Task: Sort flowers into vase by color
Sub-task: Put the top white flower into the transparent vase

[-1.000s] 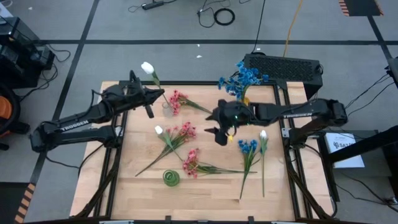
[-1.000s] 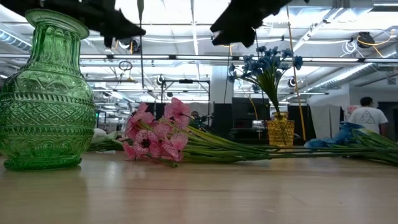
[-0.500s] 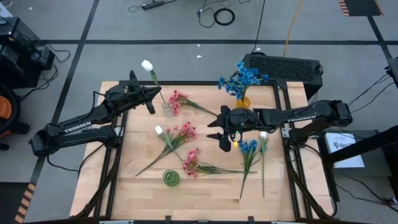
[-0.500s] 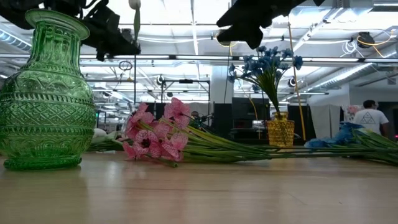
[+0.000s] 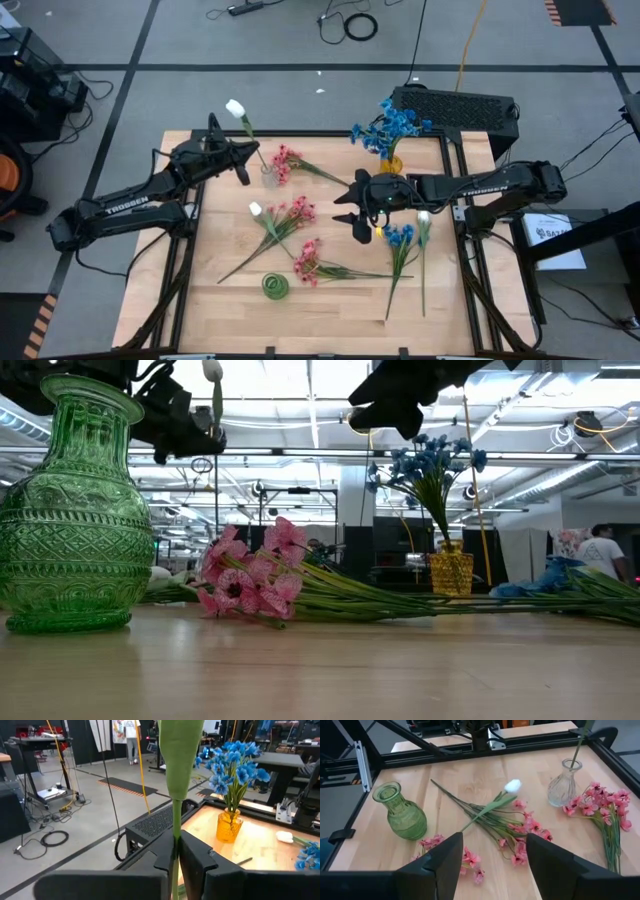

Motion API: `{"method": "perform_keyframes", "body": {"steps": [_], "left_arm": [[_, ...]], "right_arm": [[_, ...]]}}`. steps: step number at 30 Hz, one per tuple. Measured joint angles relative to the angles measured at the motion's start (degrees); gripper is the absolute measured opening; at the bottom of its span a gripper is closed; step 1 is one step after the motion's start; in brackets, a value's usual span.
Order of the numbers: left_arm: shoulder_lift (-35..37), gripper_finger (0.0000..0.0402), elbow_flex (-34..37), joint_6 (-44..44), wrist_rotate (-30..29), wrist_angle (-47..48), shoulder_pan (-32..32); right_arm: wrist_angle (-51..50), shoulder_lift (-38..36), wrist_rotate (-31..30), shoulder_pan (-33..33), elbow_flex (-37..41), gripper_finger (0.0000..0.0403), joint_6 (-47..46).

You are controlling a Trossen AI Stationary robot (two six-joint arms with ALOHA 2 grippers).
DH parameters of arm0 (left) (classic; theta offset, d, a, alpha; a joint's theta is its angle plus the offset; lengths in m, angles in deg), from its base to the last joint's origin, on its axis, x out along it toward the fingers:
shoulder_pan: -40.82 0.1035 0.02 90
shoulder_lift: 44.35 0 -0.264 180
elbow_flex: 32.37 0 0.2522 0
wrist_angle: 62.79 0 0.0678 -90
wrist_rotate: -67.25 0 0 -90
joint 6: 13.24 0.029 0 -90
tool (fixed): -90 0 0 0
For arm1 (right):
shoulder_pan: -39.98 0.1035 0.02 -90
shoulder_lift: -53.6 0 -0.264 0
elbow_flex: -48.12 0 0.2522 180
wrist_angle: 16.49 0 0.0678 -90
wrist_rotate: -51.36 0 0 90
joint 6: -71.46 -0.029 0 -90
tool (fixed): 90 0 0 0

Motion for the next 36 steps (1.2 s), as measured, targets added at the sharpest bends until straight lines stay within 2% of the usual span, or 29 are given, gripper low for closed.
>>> {"method": "perform_keyframes", "body": {"steps": [8, 18, 21, 36], "left_arm": [[0.0, 0.0062, 0.02, 0.3, -0.75, 3.22, 0.0], [0.0, 0.0146, 0.02, 0.04, -2.66, 6.21, -0.01], [0.0, 0.0164, 0.02, 0.09, -4.93, 8.63, 0.0], [3.78, 0.0174, 0.02, 0.48, -4.63, 17.62, -0.04]], "right_arm": [[0.1, 0.02, 0.0, 0.0, 0.0, 0.021, 0.02], [0.08, 0.02, 0.0, 0.0, 0.0, 0.021, 0.04], [0.09, 0.02, 0.0, 0.0, 0.0, 0.021, 0.04], [0.05, 0.04, 0.0, 0.0, 0.0, 0.021, 0.07]]}}
